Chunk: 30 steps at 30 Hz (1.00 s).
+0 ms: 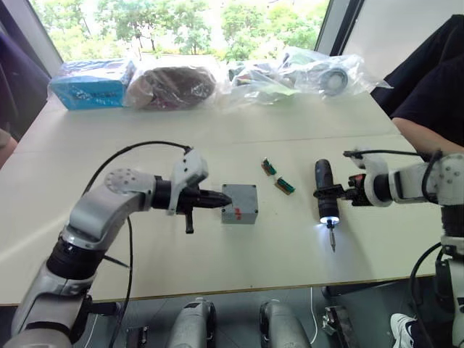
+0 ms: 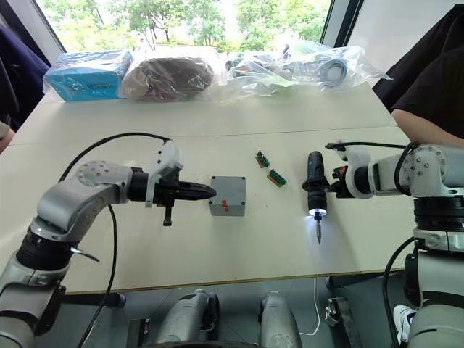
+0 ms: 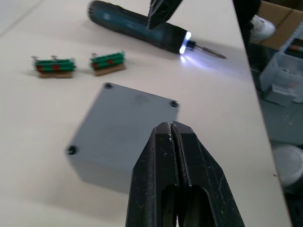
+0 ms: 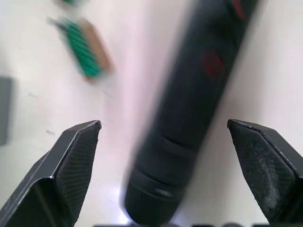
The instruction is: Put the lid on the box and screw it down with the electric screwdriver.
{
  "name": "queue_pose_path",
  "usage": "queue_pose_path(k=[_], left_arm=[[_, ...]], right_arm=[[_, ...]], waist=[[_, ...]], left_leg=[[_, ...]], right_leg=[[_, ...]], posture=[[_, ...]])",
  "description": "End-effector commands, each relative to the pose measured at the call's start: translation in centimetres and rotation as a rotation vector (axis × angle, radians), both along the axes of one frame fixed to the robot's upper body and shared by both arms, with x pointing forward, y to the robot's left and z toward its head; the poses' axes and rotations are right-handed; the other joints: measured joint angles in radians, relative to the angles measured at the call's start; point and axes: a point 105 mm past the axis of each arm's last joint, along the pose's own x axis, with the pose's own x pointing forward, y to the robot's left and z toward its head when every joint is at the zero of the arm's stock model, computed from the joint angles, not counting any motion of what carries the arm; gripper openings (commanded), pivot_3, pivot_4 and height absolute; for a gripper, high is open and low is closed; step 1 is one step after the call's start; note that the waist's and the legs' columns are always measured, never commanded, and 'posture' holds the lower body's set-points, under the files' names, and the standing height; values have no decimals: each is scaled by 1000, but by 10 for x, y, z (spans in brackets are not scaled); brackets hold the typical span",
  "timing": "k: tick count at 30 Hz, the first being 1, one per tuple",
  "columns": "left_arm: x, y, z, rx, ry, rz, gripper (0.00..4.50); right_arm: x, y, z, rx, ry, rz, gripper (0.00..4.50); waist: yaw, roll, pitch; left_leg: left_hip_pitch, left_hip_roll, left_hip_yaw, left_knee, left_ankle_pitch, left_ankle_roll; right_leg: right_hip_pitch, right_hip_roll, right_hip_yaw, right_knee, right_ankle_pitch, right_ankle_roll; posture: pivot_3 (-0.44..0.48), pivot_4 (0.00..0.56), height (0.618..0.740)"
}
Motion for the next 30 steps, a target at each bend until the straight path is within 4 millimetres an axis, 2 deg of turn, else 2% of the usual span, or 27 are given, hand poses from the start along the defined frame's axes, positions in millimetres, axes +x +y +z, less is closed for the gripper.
queue_pose_path(k=[1, 4, 5, 7, 9, 14, 20, 27, 30], left_arm=[[9, 15, 14, -9, -56, 48, 0], [21, 30, 2, 27, -57, 142, 0], [23, 33, -7, 65, -59, 168, 0], [23, 34, -21, 106, -56, 187, 0], [21, 30, -32, 112, -39, 188, 0], [17, 13, -52, 115, -16, 169, 0], [19, 0, -60, 131, -35, 130, 0], [23, -12, -58, 115, -51, 94, 0], [33, -16, -56, 91, -64, 116, 0]], right_arm=[[-2, 11, 42, -23, -225, 63, 4439], [-26, 55, 42, -65, -380, 321, 4439], [-39, 69, 30, -94, -388, 419, 4439], [-54, 82, 8, -121, -376, 528, 4439], [-61, 92, -11, -139, -390, 594, 4439], [-63, 111, -44, -183, -433, 664, 4439], [-64, 125, -63, -147, -416, 696, 4439], [-80, 142, -62, -19, -370, 753, 4439], [-86, 143, -59, 0, -358, 752, 4439]], waist=[[0, 0, 0], [2, 0, 0], [2, 0, 0], [2, -1, 0], [3, -1, 0], [5, -4, 1], [3, -5, 0], [8, -5, 0], [17, -5, 0]], left_leg=[[0, 0, 0, 0, 0, 0], [0, 0, 0, 0, 0, 0], [0, 0, -1, -1, 0, 0], [0, 0, -1, -1, 0, 0], [0, 0, -1, 0, 0, 0], [0, 0, 0, 3, 0, 0], [1, 0, 0, 3, 0, 0], [1, 0, -1, 3, 0, 0], [1, 0, -1, 3, 0, 0]], right_leg=[[0, 0, 0, 0, 0, 0], [0, 0, 0, 0, 0, 0], [0, 0, -1, 0, 0, 1], [0, 0, -1, 0, -1, 1], [1, 0, 0, 0, 0, 1], [2, -1, 0, 0, -1, 0], [1, -1, 0, 2, 0, 1], [2, -1, 0, 3, 0, 1], [2, -1, 0, 3, 0, 1]], posture=[[0, 150, 740], [0, 150, 740], [0, 150, 740], [0, 150, 740], [0, 150, 740], [0, 150, 740], [0, 150, 740], [0, 150, 740], [0, 150, 740]])
